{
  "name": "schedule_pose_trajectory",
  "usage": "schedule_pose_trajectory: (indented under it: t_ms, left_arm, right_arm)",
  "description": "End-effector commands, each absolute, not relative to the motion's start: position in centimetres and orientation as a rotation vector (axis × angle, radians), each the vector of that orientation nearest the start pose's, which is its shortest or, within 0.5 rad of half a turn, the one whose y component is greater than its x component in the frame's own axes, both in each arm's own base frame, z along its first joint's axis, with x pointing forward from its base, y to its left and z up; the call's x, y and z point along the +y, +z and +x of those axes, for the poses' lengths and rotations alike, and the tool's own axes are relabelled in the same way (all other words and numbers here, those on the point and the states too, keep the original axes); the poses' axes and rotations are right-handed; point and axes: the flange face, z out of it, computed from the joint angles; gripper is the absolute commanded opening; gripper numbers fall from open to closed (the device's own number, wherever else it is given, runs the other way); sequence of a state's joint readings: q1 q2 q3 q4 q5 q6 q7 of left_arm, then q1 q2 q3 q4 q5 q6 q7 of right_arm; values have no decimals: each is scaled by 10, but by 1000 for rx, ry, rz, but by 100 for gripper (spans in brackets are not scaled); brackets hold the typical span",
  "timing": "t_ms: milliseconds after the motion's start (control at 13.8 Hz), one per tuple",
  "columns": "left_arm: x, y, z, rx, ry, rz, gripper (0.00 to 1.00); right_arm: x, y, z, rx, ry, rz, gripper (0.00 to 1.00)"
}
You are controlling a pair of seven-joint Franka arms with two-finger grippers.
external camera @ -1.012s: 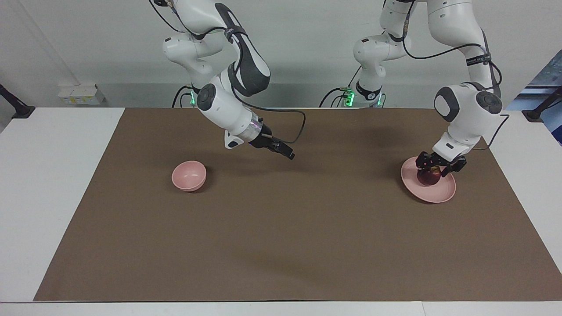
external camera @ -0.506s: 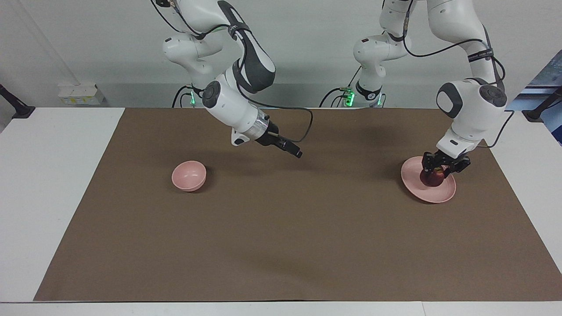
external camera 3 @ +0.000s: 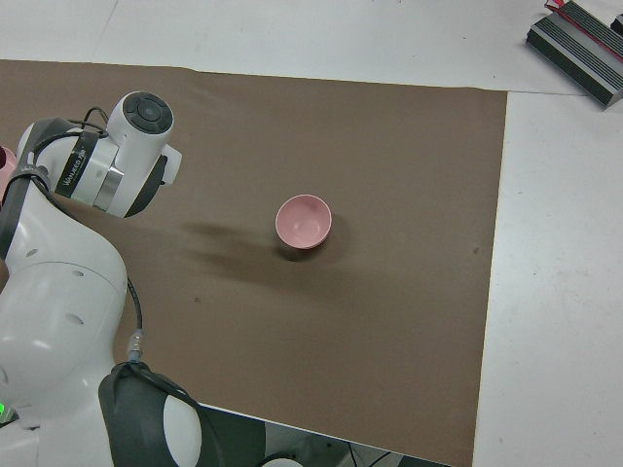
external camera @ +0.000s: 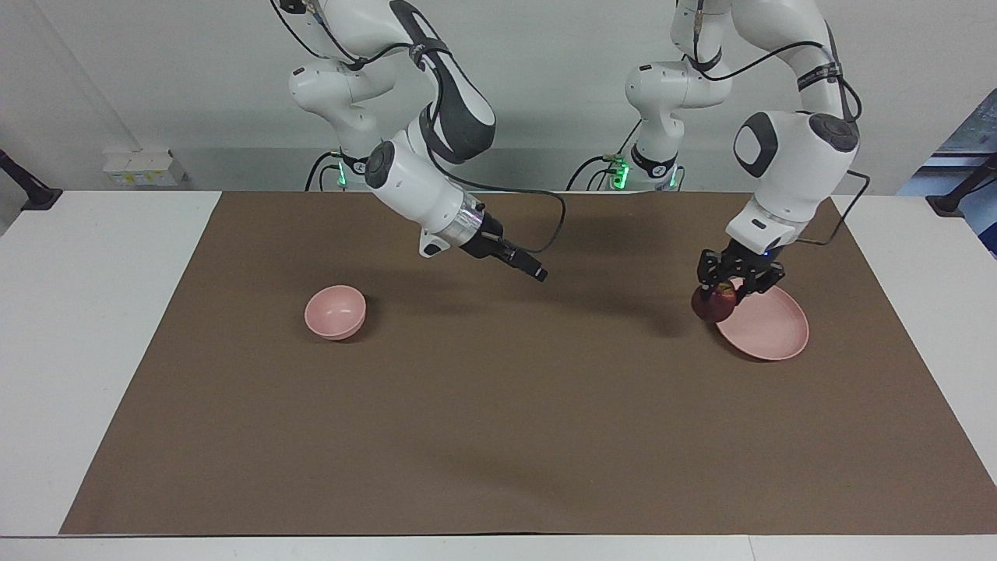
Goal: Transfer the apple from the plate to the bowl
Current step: 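Lift the apple with the left gripper toward the waiting right gripper, then close the right gripper on the apple held by the left gripper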
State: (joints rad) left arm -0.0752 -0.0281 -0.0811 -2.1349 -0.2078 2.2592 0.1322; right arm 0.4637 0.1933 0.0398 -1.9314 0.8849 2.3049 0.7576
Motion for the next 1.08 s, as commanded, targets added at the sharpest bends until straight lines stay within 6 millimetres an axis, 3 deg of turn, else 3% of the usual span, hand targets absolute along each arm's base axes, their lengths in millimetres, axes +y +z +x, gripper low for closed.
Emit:
schedule_pose_trajectory:
  t_ms: [0, 361, 506, 651, 723, 1012]
  left_arm:
    - [-129, 446, 534, 154, -237, -3422, 0]
    - [-183, 457, 517, 35, -213, -3632, 0]
    - [-196, 462, 513, -22, -246, -3667, 0]
    - [-228, 466, 504, 12, -366, -3674, 0]
    - [-231, 468, 504, -8, -440, -3671, 0]
    - [-257, 471, 488, -35, -430, -3700, 0]
  right_arm:
    - [314, 413, 543, 1027, 376, -2194, 100]
    - [315, 415, 544, 1190, 455, -2091, 100]
    - [330, 410, 551, 1286, 516, -2028, 100]
    - [339, 411, 557, 1355, 552, -1981, 100]
    - [342, 412, 564, 1391, 563, -1951, 100]
    - [348, 407, 566, 1465, 614, -1844, 100]
